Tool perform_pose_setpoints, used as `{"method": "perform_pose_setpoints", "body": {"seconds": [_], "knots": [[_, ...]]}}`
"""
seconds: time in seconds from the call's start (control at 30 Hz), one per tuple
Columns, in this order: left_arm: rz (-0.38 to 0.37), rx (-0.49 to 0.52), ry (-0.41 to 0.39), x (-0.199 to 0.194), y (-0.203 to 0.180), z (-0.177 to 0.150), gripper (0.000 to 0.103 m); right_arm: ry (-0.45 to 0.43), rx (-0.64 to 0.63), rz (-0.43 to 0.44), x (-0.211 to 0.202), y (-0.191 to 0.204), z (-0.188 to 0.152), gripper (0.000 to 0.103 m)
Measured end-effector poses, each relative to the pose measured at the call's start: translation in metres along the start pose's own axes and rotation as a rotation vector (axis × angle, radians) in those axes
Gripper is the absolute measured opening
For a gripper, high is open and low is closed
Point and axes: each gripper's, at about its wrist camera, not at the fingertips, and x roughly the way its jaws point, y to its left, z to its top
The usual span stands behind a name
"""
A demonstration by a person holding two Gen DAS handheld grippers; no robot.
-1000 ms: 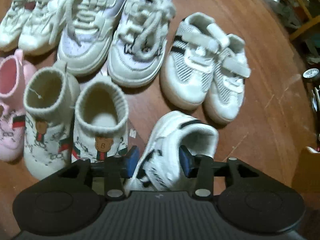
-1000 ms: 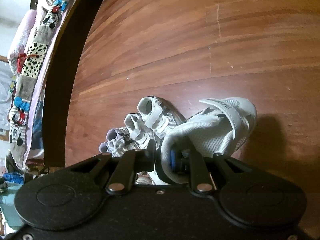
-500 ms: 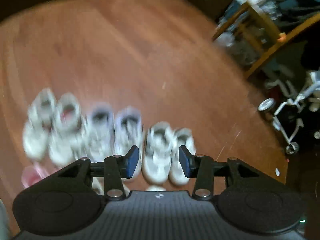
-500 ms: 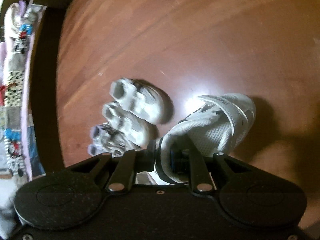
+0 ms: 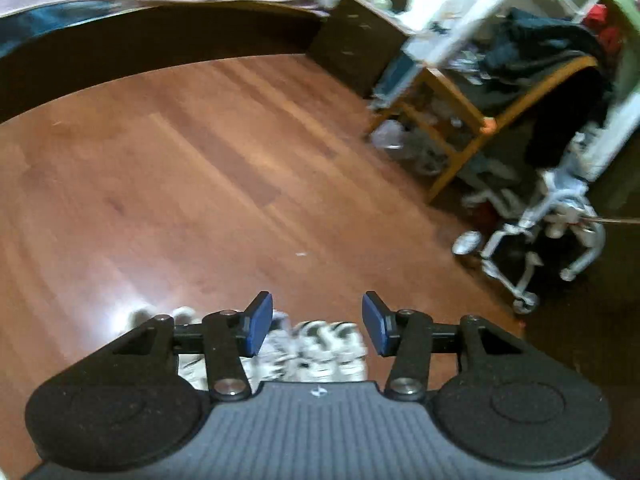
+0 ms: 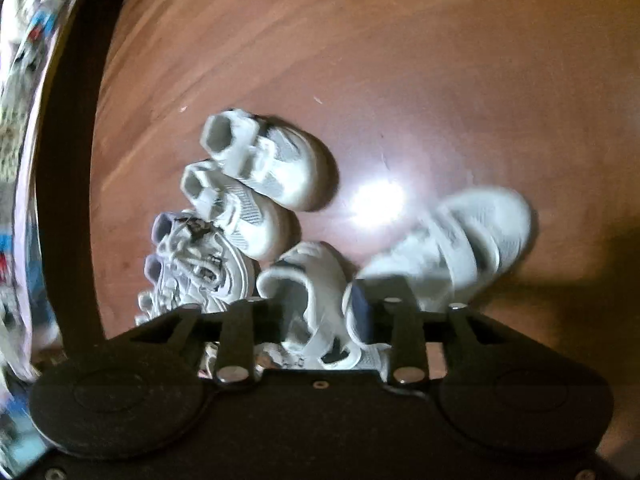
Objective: Organize scattered shoes
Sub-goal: 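Lower the black-strap sneaker beside its mate in the row and open the right tool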
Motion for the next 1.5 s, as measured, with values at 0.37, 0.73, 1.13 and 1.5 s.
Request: {"method": "perform_pose_setpoints", "body": {"seconds": [0.37, 0.73, 1.13, 1.5], "knots": [[-0.153, 0.006, 0.002, -0.011, -0.016, 0.013, 0.048, 0.333, -1.467, -0.419, 0.044, 0.058, -0.05, 0.04], [-0.15, -0.01, 0.057, -0.004, -0.011, 0.007, 0.049, 0.313, -1.39, -0.28, 0.085, 0.062, -0.034, 0.037], [-0.163, -0.011, 0.059, -0.005, -0.012, 0.007, 0.049, 0.303, -0.662, -0.231, 0.077, 0.014, 0.021, 0.022], [-0.163, -0.017, 0.041, -0.02, -0.009, 0.006, 0.049, 0.151, -0.301, -0.221, 0.066, -0.006, 0.042, 0.041]]}}
